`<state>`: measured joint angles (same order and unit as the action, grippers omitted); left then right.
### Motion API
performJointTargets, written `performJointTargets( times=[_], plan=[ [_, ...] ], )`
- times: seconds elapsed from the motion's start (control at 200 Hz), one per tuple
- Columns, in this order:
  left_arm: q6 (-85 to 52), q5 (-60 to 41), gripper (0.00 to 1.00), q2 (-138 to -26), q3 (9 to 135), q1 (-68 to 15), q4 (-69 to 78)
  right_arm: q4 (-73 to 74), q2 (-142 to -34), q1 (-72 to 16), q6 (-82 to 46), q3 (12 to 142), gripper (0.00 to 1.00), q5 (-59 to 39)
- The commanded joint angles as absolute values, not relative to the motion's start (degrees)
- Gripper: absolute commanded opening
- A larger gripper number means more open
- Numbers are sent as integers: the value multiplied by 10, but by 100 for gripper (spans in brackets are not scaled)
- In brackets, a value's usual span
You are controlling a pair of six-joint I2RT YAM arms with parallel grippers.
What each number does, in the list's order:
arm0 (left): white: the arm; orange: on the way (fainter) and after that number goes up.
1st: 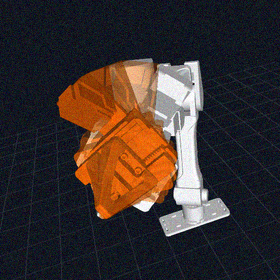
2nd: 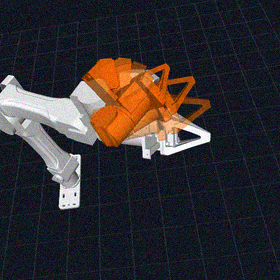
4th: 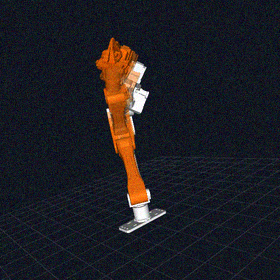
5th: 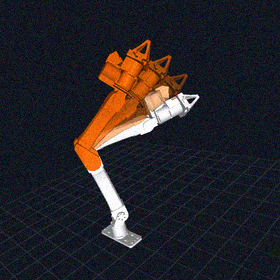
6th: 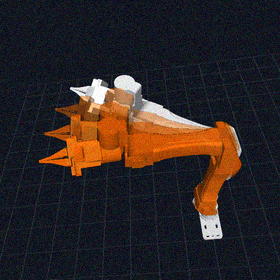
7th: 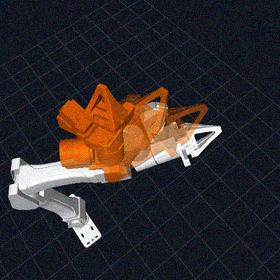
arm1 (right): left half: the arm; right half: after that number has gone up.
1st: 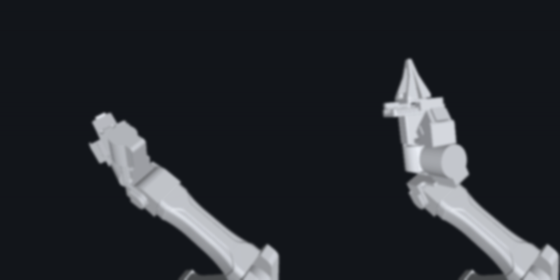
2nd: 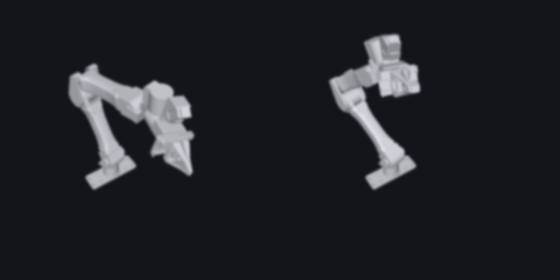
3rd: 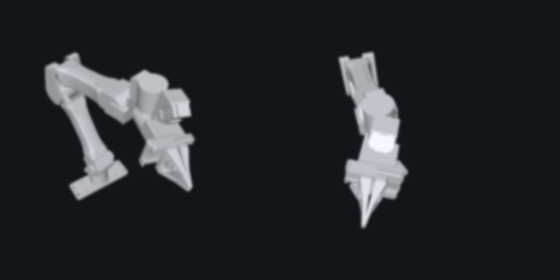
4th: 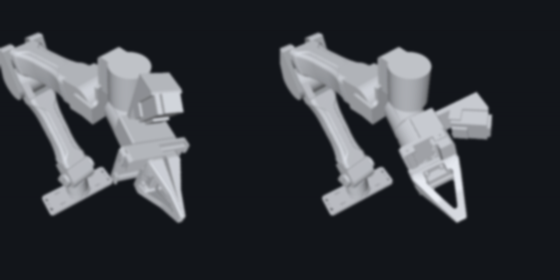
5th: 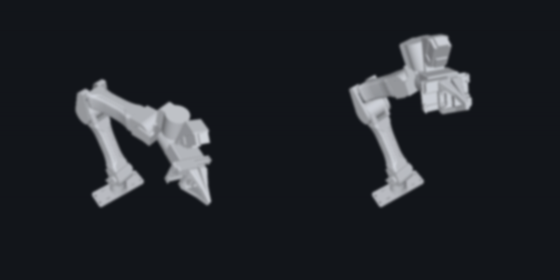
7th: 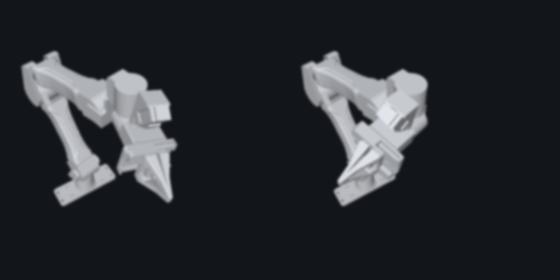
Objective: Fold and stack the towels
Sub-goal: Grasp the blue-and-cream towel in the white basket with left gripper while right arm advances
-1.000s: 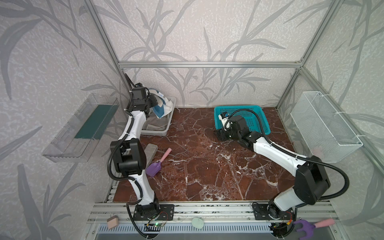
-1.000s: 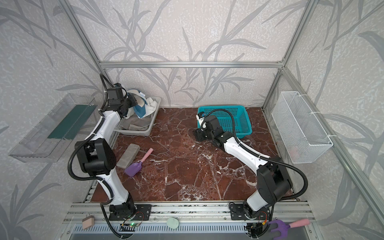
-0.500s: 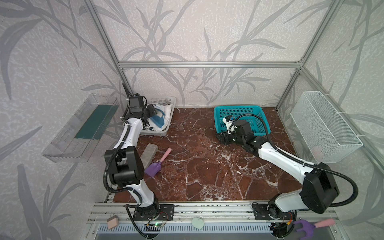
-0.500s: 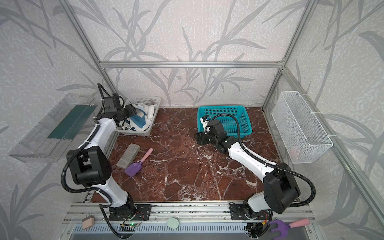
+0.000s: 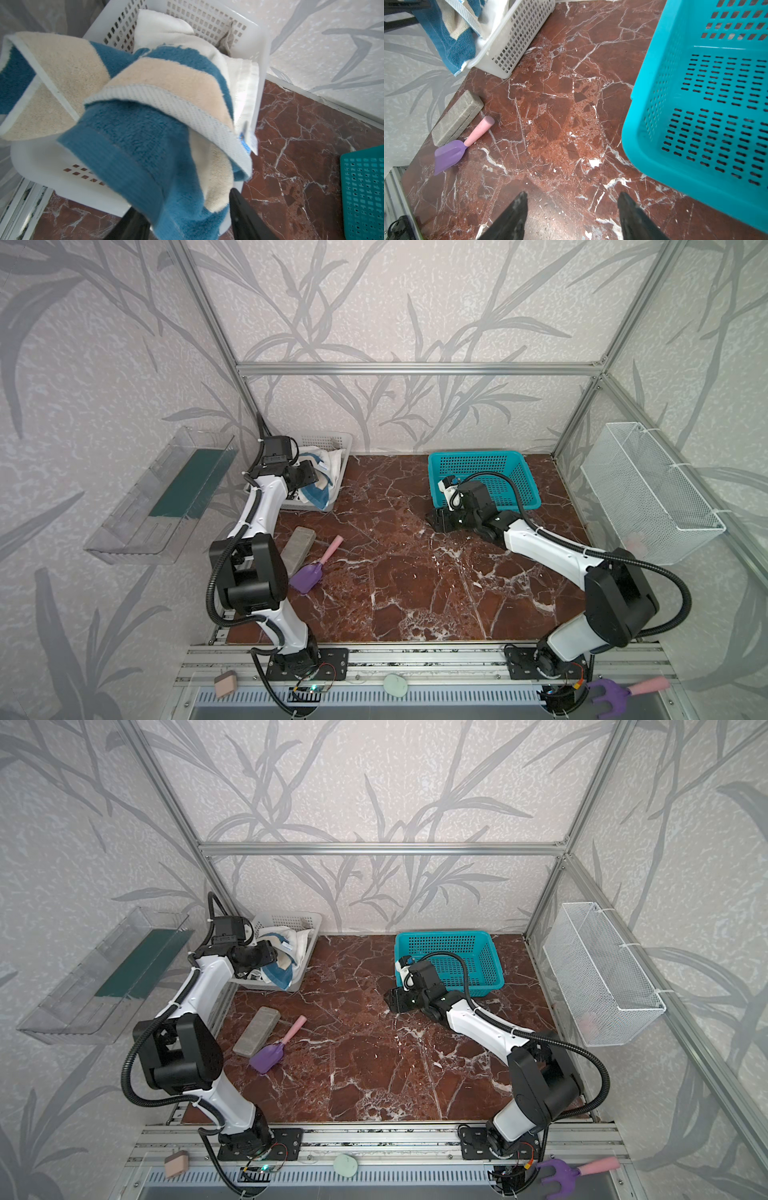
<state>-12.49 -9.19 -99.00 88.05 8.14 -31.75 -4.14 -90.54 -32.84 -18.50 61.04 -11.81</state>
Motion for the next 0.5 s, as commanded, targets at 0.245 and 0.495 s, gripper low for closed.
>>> performJointTargets(
  times=[0.245,0.495],
  plan=[
    [-124,-11,74,-1027,947,20,-337,-15,-933,-328,-193,633,68,-149],
    [-143,-17,73,-1148,1029,21,-321,-27,-930,-328,-183,629,69,-145]
  ],
)
